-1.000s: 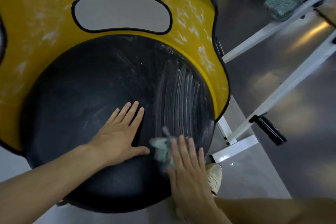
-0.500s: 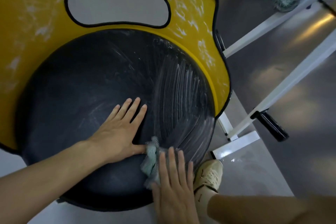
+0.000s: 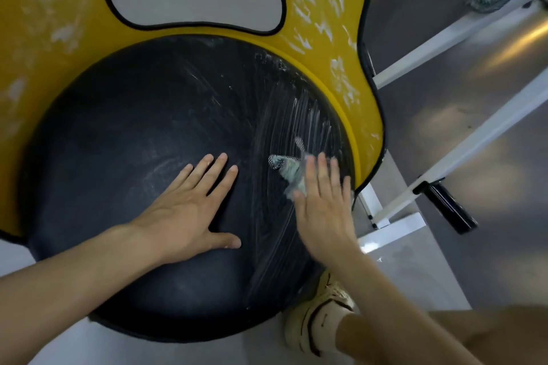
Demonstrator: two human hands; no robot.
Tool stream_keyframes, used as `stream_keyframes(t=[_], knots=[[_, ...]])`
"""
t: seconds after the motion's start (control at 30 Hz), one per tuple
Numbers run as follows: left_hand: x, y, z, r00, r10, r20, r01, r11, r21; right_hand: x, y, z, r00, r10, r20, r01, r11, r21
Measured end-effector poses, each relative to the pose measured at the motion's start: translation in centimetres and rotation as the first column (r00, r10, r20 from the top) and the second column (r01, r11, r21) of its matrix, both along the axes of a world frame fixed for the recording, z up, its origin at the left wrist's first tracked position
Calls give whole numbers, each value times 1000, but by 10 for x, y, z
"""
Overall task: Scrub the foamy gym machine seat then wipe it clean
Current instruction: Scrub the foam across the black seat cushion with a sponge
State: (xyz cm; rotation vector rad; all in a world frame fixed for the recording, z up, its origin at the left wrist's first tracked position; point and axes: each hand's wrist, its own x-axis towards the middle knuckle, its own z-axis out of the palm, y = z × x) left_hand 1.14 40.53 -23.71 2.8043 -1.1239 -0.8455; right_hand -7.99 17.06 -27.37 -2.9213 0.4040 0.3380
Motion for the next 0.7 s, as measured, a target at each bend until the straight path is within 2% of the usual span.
stream_keyframes(t=[0.17,0.23,0.33,0.43,0.57,0.7], knots=[[5,3,0,1000,-25,19,25,1000,-2,-83,81,-1,970,243,32,-243,970,12],[6,3,0,1000,4,24,-4,1000,1,-80,80,0,960,279,25,-279,960,22],[6,2,0,999,44,13,-44,999,15,-23,51,4,958,287,-8,-287,958,0],[7,5,0,998,64,5,-64,998,12,63,10,4,988,153,10,-153,988,-32],[15,9,-1,996,86,12,-86,996,-8,178,-40,5,1000,-7,-24,8,1000,22],[23,9,-2,997,72,13,-71,997,-27,218,-57,7,998,-22,-56,24,999,31]])
